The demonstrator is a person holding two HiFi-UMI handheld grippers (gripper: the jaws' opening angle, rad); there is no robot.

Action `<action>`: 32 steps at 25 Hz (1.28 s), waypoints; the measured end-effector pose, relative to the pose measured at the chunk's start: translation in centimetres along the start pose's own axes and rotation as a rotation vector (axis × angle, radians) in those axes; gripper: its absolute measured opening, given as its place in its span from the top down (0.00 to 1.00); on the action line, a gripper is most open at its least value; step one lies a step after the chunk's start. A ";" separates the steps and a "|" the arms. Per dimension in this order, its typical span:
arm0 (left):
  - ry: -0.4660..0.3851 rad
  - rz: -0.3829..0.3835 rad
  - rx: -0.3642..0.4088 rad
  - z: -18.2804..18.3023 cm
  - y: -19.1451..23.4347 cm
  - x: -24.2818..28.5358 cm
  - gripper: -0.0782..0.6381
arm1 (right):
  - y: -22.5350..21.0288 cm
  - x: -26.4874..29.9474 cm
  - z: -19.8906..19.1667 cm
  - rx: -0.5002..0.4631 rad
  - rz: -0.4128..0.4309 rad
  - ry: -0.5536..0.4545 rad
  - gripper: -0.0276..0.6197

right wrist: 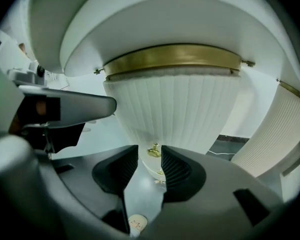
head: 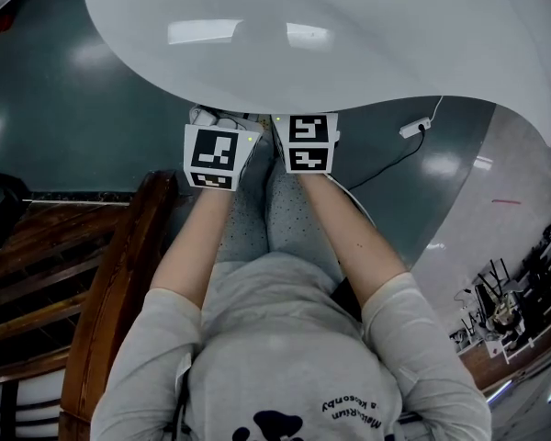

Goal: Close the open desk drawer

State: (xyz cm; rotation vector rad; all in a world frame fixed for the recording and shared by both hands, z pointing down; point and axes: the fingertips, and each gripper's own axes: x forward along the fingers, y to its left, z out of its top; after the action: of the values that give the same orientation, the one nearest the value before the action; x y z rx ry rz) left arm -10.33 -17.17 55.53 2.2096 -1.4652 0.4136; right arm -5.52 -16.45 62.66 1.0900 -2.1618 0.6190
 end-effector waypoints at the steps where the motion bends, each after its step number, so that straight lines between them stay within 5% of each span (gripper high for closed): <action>1: 0.004 0.001 -0.005 -0.2 -0.1 -0.3 0.88 | 0.2 -0.3 -0.1 -0.001 -0.002 -0.003 0.75; 15: 0.055 0.007 -0.107 -0.9 -2.7 -4.7 0.88 | 1.4 -6.8 0.2 0.023 -0.016 -0.043 0.76; 32: 0.020 0.007 -0.063 2.6 -6.8 -9.5 0.88 | 2.6 -14.1 3.1 0.032 -0.012 -0.147 0.88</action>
State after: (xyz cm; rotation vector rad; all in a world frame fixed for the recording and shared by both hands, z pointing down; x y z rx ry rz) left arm -7.78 -8.86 47.40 2.1454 -1.4562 0.3859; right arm -2.25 -9.53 50.12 1.1980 -2.2757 0.5857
